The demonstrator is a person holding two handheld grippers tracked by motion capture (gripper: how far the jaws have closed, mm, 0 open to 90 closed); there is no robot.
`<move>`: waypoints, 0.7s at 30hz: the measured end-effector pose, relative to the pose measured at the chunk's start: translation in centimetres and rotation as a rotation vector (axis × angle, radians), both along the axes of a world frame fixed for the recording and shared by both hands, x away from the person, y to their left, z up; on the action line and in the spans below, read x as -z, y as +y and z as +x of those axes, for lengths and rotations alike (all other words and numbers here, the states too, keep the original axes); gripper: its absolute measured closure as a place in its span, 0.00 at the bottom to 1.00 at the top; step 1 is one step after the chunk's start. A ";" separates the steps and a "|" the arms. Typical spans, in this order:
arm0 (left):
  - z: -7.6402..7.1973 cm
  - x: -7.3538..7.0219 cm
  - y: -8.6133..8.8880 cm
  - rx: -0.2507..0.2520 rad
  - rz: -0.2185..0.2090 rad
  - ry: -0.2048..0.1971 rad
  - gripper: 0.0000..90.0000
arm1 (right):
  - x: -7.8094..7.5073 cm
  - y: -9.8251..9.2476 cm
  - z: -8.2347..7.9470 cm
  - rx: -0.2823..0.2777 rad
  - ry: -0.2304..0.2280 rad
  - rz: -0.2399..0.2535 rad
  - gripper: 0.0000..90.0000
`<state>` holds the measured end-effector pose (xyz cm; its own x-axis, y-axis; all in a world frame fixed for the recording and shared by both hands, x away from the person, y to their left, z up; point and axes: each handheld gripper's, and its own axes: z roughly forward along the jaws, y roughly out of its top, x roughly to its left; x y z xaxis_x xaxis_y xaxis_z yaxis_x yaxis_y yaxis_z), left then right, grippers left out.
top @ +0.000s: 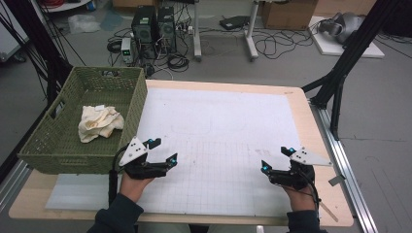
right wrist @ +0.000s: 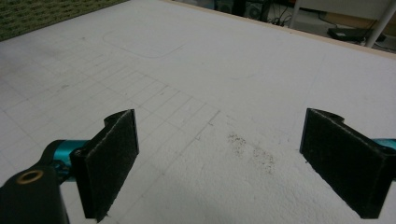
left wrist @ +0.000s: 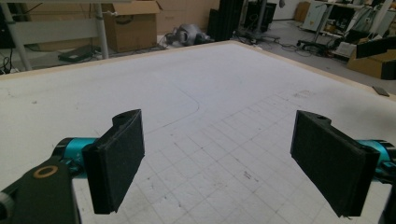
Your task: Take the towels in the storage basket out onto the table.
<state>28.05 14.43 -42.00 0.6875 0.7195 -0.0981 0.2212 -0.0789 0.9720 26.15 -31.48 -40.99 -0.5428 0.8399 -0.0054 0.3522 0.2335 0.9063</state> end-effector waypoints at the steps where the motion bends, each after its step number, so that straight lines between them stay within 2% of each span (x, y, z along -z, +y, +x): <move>1: 0.0 0.0 0.0 0.000 0.000 0.000 0.20 | 0.0 0.0 0.0 0.000 0.000 0.000 0.12; 13: -0.1 -0.1 0.0 0.000 0.000 0.001 0.20 | 0.3 -0.2 0.1 -0.024 0.024 0.025 0.12; 17: -0.3 -0.4 0.2 -0.004 0.002 -0.007 0.20 | 0.2 -0.3 0.0 -0.021 0.019 0.025 0.12; 18: -0.5 -0.6 0.3 -0.007 -0.012 -0.010 0.20 | 0.1 -0.3 -0.2 -0.024 0.014 0.030 0.12; 21: -0.6 -1.0 0.4 -0.008 -0.017 -0.017 0.20 | 0.0 -0.2 -0.5 -0.031 0.011 0.024 0.12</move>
